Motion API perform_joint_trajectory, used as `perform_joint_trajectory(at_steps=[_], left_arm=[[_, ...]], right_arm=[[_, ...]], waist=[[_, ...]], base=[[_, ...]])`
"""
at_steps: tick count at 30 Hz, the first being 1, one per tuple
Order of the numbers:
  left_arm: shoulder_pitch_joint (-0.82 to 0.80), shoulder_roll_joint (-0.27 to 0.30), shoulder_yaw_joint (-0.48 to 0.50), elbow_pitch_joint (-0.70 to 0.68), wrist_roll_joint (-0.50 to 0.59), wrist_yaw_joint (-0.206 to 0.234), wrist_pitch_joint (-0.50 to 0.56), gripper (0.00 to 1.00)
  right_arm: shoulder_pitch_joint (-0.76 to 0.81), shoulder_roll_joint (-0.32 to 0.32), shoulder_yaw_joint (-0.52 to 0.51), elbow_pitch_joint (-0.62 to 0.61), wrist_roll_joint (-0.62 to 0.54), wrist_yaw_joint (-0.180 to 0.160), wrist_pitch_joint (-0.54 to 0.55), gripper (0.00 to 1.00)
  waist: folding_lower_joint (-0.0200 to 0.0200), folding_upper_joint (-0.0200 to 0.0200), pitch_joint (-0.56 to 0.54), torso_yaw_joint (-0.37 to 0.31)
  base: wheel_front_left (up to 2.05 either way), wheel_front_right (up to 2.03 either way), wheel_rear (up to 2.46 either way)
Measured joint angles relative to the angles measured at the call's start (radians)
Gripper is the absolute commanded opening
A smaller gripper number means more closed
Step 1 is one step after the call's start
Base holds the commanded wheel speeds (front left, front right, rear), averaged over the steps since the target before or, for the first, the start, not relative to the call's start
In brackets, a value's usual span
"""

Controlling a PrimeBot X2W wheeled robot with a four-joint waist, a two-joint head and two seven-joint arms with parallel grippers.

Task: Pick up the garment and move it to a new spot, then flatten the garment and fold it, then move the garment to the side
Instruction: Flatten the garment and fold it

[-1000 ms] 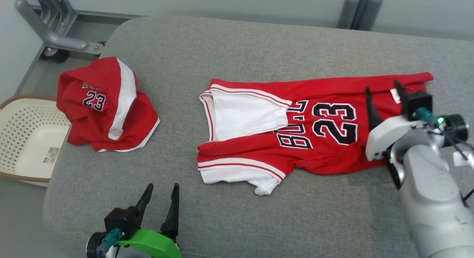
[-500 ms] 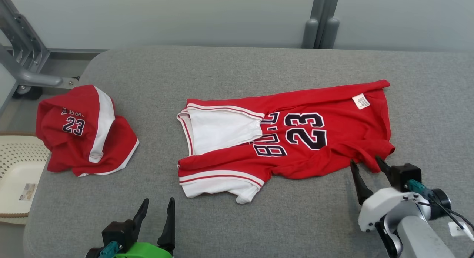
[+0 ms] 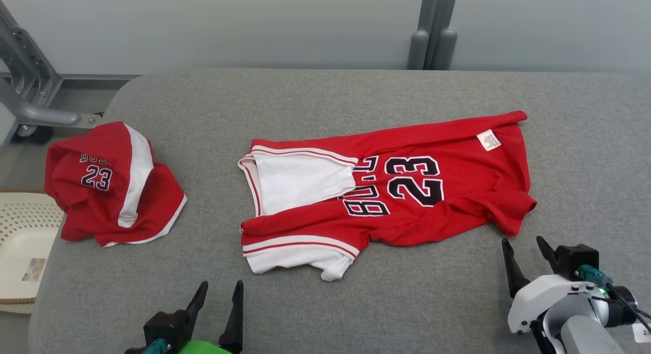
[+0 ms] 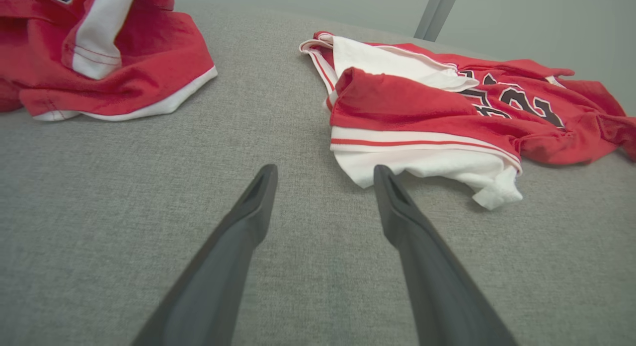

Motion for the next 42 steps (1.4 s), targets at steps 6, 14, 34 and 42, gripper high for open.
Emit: perform_joint_trajectory(at_steps=[6,14,34,42], left_arm=[[-0.006,0.000,0.004,0.002,0.001,0.000,0.000,1.00],[-0.014,0.000,0.005,-0.002,0.002,0.000,0.000,1.00],[-0.023,0.000,0.020,0.001,0.010,0.000,0.000,1.00],[0.000,0.000,0.023,0.003,0.009,0.000,0.000,1.00]], right_arm=[[-0.030,-0.001,-0.017,0.053,0.010,0.000,0.000,1.00],[-0.055,0.001,0.003,0.056,0.030,0.000,0.000,1.00],[-0.058,-0.041,0.094,-0.064,0.128,0.000,0.000,0.00],[-0.046,-0.136,0.219,-0.161,0.247,0.000,0.000,0.00]], waist=[[0.0000,0.0000,0.020,0.024],[0.0000,0.0000,0.052,0.051],[0.0000,0.0000,0.052,0.021],[0.0000,0.0000,0.003,-0.048]], base=[[0.00,0.00,0.00],[0.00,0.00,0.00],[0.00,0.00,0.00],[0.00,0.00,0.00]])
